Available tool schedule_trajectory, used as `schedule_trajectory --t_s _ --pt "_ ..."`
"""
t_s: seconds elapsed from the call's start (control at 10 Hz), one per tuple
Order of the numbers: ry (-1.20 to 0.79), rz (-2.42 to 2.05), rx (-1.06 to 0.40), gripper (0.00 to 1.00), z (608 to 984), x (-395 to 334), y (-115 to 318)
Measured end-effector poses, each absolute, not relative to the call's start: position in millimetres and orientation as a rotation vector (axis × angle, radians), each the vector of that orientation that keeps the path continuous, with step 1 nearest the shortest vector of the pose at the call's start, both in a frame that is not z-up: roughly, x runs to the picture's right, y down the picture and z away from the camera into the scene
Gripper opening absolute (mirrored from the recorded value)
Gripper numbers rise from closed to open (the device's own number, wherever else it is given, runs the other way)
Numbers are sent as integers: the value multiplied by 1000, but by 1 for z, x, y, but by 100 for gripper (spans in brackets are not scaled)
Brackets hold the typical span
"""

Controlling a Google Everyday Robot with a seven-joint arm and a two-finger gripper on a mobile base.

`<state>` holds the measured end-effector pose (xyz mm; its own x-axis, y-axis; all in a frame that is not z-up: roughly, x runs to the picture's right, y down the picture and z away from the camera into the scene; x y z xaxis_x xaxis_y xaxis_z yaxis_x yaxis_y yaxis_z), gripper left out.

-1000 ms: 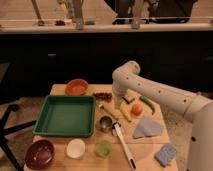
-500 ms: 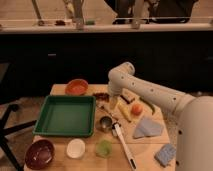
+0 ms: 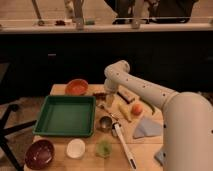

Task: Place grapes in tray

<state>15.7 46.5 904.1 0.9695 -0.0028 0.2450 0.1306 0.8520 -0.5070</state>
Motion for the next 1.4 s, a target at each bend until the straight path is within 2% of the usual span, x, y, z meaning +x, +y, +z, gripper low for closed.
schedule_trajectory --t_s 0.8,1.4 --pt "-225 -90 -622 80 951 9 46" --pt "-199 -114 -666 80 967 11 59"
